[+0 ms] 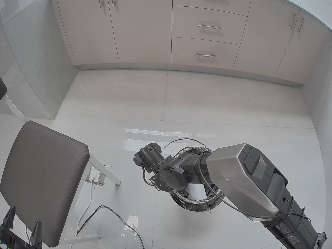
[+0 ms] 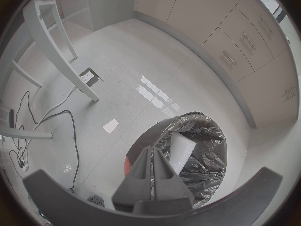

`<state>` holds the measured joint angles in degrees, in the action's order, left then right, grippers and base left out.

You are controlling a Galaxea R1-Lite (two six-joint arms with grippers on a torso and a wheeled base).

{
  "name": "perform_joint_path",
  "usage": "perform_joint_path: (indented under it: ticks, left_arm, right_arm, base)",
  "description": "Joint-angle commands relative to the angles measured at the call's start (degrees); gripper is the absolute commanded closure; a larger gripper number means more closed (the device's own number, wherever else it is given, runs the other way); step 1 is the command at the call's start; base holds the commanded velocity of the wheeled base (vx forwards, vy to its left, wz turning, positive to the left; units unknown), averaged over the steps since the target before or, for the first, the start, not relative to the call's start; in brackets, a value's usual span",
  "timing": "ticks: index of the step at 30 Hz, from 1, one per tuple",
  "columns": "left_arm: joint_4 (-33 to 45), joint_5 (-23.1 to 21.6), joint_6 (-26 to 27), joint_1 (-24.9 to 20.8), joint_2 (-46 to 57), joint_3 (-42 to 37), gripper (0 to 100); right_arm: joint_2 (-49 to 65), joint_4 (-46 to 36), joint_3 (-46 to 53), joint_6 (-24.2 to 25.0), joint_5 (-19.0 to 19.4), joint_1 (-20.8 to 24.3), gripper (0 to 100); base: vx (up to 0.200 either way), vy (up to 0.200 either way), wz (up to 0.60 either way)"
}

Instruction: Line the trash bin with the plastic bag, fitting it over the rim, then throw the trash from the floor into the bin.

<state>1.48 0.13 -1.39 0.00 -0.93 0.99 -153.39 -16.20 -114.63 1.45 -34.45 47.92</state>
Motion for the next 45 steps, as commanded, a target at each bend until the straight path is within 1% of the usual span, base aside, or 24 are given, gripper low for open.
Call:
perform_joint_path:
  ticks: [1,12,17,28,45]
  left_arm:
    - [0.02,0.04,-0.02,0.0,0.93,-0.02,0]
    - [0.02,0.04,-0.02,0.09,0.93,-0.11,0]
    - [0.02,0.04,-0.02,0.09,0.93,-0.02,0]
    - [0.02,0.04,-0.02,0.09,0.93,-0.02,0]
    - [0.02,0.04,-0.02,0.09,0.93,-0.02,0]
  right_arm:
    - [-0.68,-0.32,0.04,-0.04,-0.27,-0.11,100]
    - [-1.91,-0.85,0.04,-0.13,-0.44,-0.02,100]
    - [-2.35,-0.76,0.04,-0.13,-1.23,0.07,100]
    - [-3.75,-0.06,0.04,0.31,-1.15,0.59,100]
    - [-2.52,0.03,0.04,0.04,-0.97,1.12,100]
  base:
    - [0.0,0.0,0.0]
    - [0.0,0.0,0.0]
    - [0.0,0.0,0.0]
    - [0.0,0.0,0.0]
    - [0.0,0.0,0.0]
